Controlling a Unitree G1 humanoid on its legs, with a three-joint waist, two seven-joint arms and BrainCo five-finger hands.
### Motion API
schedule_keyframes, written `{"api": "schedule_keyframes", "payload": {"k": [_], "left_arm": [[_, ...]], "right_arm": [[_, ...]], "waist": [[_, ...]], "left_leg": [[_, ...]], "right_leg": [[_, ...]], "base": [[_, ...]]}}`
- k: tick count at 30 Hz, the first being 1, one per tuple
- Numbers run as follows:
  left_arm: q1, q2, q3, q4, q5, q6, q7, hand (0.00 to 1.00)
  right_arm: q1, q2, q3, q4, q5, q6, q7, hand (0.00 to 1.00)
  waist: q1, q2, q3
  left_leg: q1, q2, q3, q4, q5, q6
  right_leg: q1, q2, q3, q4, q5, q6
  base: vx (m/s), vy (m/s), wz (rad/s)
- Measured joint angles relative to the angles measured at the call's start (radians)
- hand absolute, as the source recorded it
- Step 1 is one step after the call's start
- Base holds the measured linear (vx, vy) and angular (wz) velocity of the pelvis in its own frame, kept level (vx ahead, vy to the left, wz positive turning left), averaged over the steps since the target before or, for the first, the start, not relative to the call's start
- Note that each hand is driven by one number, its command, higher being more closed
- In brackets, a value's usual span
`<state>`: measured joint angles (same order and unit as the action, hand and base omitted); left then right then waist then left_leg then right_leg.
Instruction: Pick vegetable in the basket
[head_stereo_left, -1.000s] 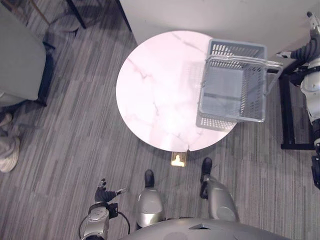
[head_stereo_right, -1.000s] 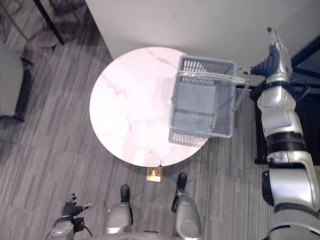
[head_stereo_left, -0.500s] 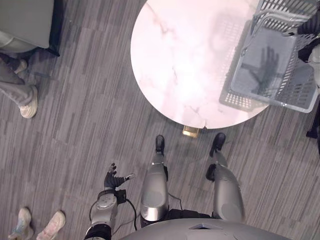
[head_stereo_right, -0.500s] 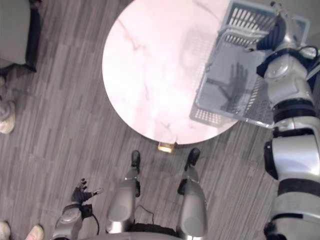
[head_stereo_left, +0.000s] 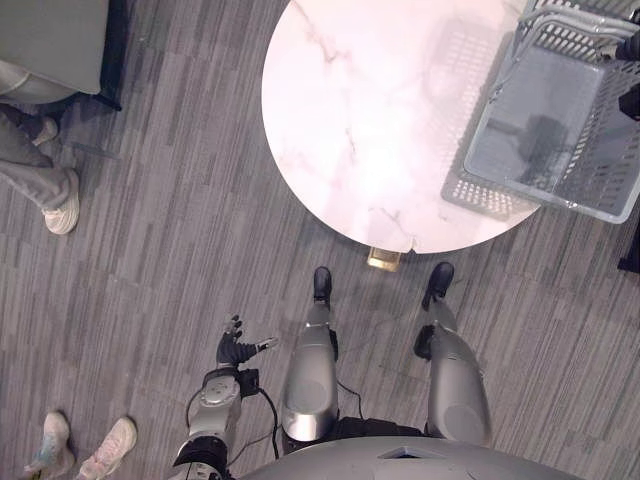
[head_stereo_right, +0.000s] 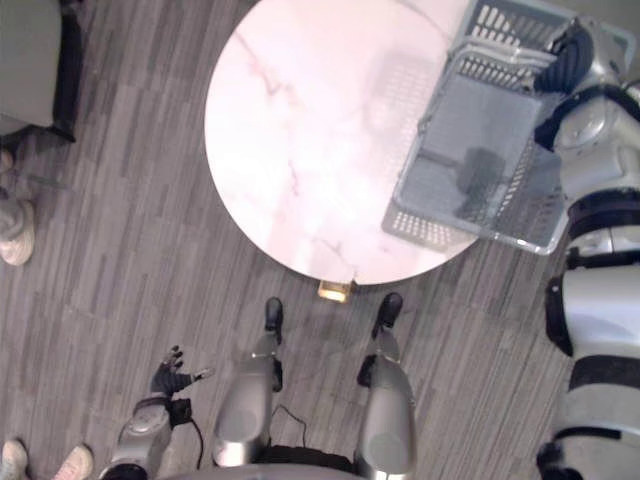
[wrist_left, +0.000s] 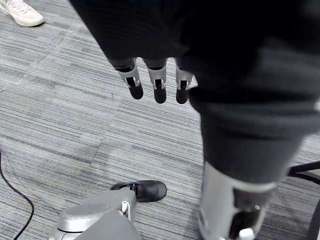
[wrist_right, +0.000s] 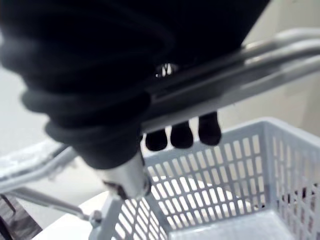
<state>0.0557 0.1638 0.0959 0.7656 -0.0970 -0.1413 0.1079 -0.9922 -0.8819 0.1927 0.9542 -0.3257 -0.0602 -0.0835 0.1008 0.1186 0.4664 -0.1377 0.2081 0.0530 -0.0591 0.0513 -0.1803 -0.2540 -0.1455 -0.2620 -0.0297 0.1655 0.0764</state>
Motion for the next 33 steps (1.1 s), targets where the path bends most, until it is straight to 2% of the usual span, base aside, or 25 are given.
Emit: {"api": "schedule_keyframes", "payload": {"k": [3,5,7,10,13,14,15,16,17,18,19,20,21,22,23,24,25,26,27,28,29,30,31,32,33], "left_arm": [[0.006,-0.007,-0.001,-0.015,0.005,0.004,-0.002,0.0],[0.026,-0.01,-0.001,-0.034,0.016,0.007,-0.011,0.0],[0.03,-0.005,-0.009,-0.037,0.059,0.008,-0.021,0.0],[0.01,0.019,-0.01,-0.036,0.102,0.02,-0.035,0.0],[-0.018,0.075,-0.02,-0.034,0.143,0.023,-0.039,0.0],[-0.023,0.083,-0.02,-0.034,0.153,0.024,-0.04,0.0],[-0.025,0.092,-0.012,-0.034,0.161,0.027,-0.046,0.0],[-0.022,0.091,0.003,-0.034,0.166,0.03,-0.057,0.0],[-0.023,0.08,0.015,-0.032,0.167,0.031,-0.061,0.0],[-0.012,0.053,0.036,-0.028,0.168,0.031,-0.066,0.0],[0.013,0.059,0.046,-0.031,0.168,0.044,-0.068,0.0],[0.021,0.066,0.053,-0.038,0.168,0.047,-0.068,0.0],[0.042,0.059,0.084,-0.022,0.168,0.052,-0.068,0.0],[0.051,0.061,0.09,-0.007,0.168,0.051,-0.07,0.0],[0.049,0.035,0.104,0.004,0.167,0.043,-0.075,0.0],[0.047,0.031,0.106,0.01,0.166,0.05,-0.075,0.0],[0.046,0.02,0.099,0.008,0.166,0.049,-0.075,0.0],[0.046,0.012,0.102,0.013,0.165,0.046,-0.075,0.0],[0.042,0.008,0.104,0.025,0.165,0.047,-0.075,0.0],[0.038,-0.008,0.105,0.057,0.165,0.049,-0.075,0.0],[0.037,-0.025,0.106,0.067,0.165,0.049,-0.075,0.0],[0.04,-0.058,0.111,0.093,0.164,0.048,-0.07,0.0],[0.046,-0.085,0.11,0.111,0.162,0.048,-0.063,0.0],[0.047,-0.093,0.107,0.123,0.161,0.047,-0.061,0.0],[0.056,-0.104,0.096,0.14,0.156,0.048,-0.057,0.0]], "right_arm": [[0.261,0.049,-0.181,-0.143,0.053,0.004,-0.01,1.0],[0.431,0.13,-0.288,-0.233,0.118,0.004,-0.015,1.0],[0.682,0.27,-0.433,-0.35,0.205,0.006,-0.017,1.0],[0.918,0.457,-0.577,-0.5,0.266,0.002,-0.046,1.0],[1.065,0.601,-0.627,-0.58,0.308,-0.005,-0.087,1.0],[1.092,0.624,-0.624,-0.586,0.315,-0.005,-0.088,1.0],[1.136,0.668,-0.619,-0.586,0.324,-0.005,-0.086,1.0],[1.15,0.711,-0.61,-0.584,0.324,-0.004,-0.08,1.0],[1.149,0.723,-0.608,-0.574,0.322,-0.002,-0.074,1.0],[1.139,0.741,-0.588,-0.554,0.324,-0.001,-0.065,1.0],[1.148,0.769,-0.562,-0.554,0.323,-0.002,-0.051,1.0],[1.159,0.777,-0.547,-0.549,0.323,-0.006,-0.043,1.0],[1.117,0.786,-0.494,-0.51,0.323,-0.008,-0.036,1.0],[1.088,0.806,-0.477,-0.492,0.323,-0.01,-0.036,1.0],[1.062,0.82,-0.477,-0.47,0.318,-0.01,-0.036,1.0],[1.063,0.819,-0.469,-0.449,0.309,-0.012,-0.034,1.0],[1.075,0.813,-0.457,-0.409,0.3,-0.009,-0.032,1.0],[1.082,0.812,-0.446,-0.379,0.287,0.0,-0.026,1.0],[1.087,0.813,-0.438,-0.376,0.279,0.003,-0.025,1.0],[1.101,0.812,-0.435,-0.382,0.271,0.0,-0.024,1.0],[1.111,0.81,-0.436,-0.385,0.272,0.0,-0.025,1.0],[1.145,0.801,-0.432,-0.385,0.272,0.002,-0.026,1.0],[1.167,0.794,-0.416,-0.385,0.272,0.002,-0.028,1.0],[1.17,0.788,-0.405,-0.383,0.271,0.002,-0.028,1.0],[1.17,0.779,-0.378,-0.374,0.269,0.002,-0.026,1.0]], "waist": [[-0.021,-0.021,-0.01],[-0.049,-0.057,-0.038],[-0.082,-0.111,-0.087],[-0.13,-0.163,-0.123],[-0.171,-0.189,-0.144],[-0.173,-0.192,-0.151],[-0.175,-0.202,-0.169],[-0.165,-0.202,-0.19],[-0.166,-0.188,-0.192],[-0.163,-0.158,-0.195],[-0.172,-0.182,-0.212],[-0.165,-0.201,-0.226],[-0.154,-0.217,-0.229],[-0.134,-0.198,-0.244],[-0.12,-0.187,-0.255],[-0.133,-0.19,-0.262],[-0.141,-0.189,-0.276],[-0.134,-0.198,-0.29],[-0.128,-0.203,-0.294],[-0.143,-0.175,-0.294],[-0.15,-0.164,-0.295],[-0.155,-0.145,-0.302],[-0.147,-0.131,-0.31],[-0.145,-0.129,-0.309],[-0.138,-0.128,-0.309]], "left_leg": [[0.059,-0.001,0.007,0.005,-0.017,0.0],[0.085,-0.001,0.015,0.009,-0.029,-0.001],[0.116,-0.006,0.04,0.018,-0.051,0.003],[0.146,-0.03,0.095,0.057,-0.092,0.018],[0.162,-0.034,0.18,0.125,-0.146,0.029],[0.168,-0.032,0.202,0.142,-0.158,0.031],[0.18,-0.031,0.266,0.168,-0.176,0.035],[0.198,-0.021,0.357,0.168,-0.184,0.049],[0.213,-0.008,0.397,0.162,-0.184,0.05],[0.257,0.033,0.488,0.154,-0.185,0.048],[0.306,0.017,0.559,0.181,-0.208,0.038],[0.322,0.011,0.604,0.208,-0.23,0.036],[0.334,0.02,0.687,0.251,-0.29,0.094],[0.321,-0.008,0.707,0.205,-0.31,0.122],[0.348,-0.024,0.823,0.14,-0.238,0.085],[0.352,-0.029,0.859,0.151,-0.233,0.076],[0.362,-0.029,0.92,0.173,-0.232,0.075],[0.37,-0.023,0.999,0.208,-0.234,0.072],[0.378,-0.007,1.043,0.239,-0.234,0.072],[0.392,0.038,1.085,0.313,-0.234,0.073],[0.403,0.06,1.096,0.349,-0.234,0.072],[0.415,0.13,1.089,0.485,-0.241,0.074],[0.394,0.175,1.003,0.597,-0.285,0.081],[0.368,0.172,0.929,0.626,-0.307,0.079],[0.297,0.138,0.726,0.65,-0.344,0.072]], "right_leg": [[0.051,-0.003,0.007,0.017,-0.028,0.01],[0.059,-0.006,0.016,0.046,-0.051,0.013],[0.058,-0.015,0.04,0.094,-0.081,0.019],[0.052,-0.035,0.095,0.131,-0.092,0.028],[0.044,-0.036,0.152,0.142,-0.088,0.033],[0.037,-0.031,0.166,0.144,-0.083,0.03],[0.028,-0.017,0.188,0.122,-0.055,0.006],[0.041,-0.005,0.17,0.048,-0.061,-0.079],[0.038,-0.01,0.081,0.051,-0.11,-0.139],[0.002,-0.035,-0.055,0.196,-0.17,-0.144],[-0.008,-0.096,-0.159,0.393,-0.166,-0.196],[-0.012,-0.095,-0.209,0.398,-0.178,-0.198],[-0.013,-0.033,-0.198,0.31,-0.1,-0.271],[-0.008,0.016,-0.157,0.202,-0.033,-0.288],[-0.021,-0.019,-0.356,0.365,-0.218,-0.309],[-0.008,-0.066,-0.435,0.449,-0.293,-0.266],[0.034,-0.123,-0.542,0.499,-0.358,-0.182],[0.059,-0.141,-0.591,0.476,-0.382,-0.156],[0.054,-0.122,-0.594,0.459,-0.373,-0.175],[0.067,-0.065,-0.556,0.404,-0.362,-0.194],[0.078,-0.041,-0.536,0.384,-0.358,-0.199],[0.102,0.017,-0.459,0.342,-0.359,-0.205],[0.113,0.061,-0.382,0.316,-0.358,-0.208],[0.117,0.08,-0.347,0.305,-0.357,-0.209],[0.126,0.115,-0.274,0.277,-0.354,-0.204]], "base": [[0.01,0.026,-0.05],[0.04,0.023,-0.11],[0.07,0.029,-0.25],[0.05,0.052,-0.44],[-0.01,0.062,-0.7],[-0.02,0.038,-1.05],[-0.02,0.033,-1.45],[-0.04,0.042,-1.61],[-0.04,0.07,-1.96],[0.03,0.077,-1.97],[0.07,0.077,-2.15],[0.05,0.022,-2.64],[-0.05,-0.005,-2.55],[-0.2,0.008,-3.58],[-0.19,0.025,-2.58],[-0.14,0.01,-2.54],[-0.01,-0.08,-1.85],[0.03,-0.118,-1.94],[0.08,-0.194,-1.91],[0.1,-0.168,-1.23],[0.14,-0.201,-1.36],[0.12,-0.139,-1.54],[0.08,-0.115,-1.68],[0.03,-0.088,-1.93],[0.04,-0.119,-2.11]]}}
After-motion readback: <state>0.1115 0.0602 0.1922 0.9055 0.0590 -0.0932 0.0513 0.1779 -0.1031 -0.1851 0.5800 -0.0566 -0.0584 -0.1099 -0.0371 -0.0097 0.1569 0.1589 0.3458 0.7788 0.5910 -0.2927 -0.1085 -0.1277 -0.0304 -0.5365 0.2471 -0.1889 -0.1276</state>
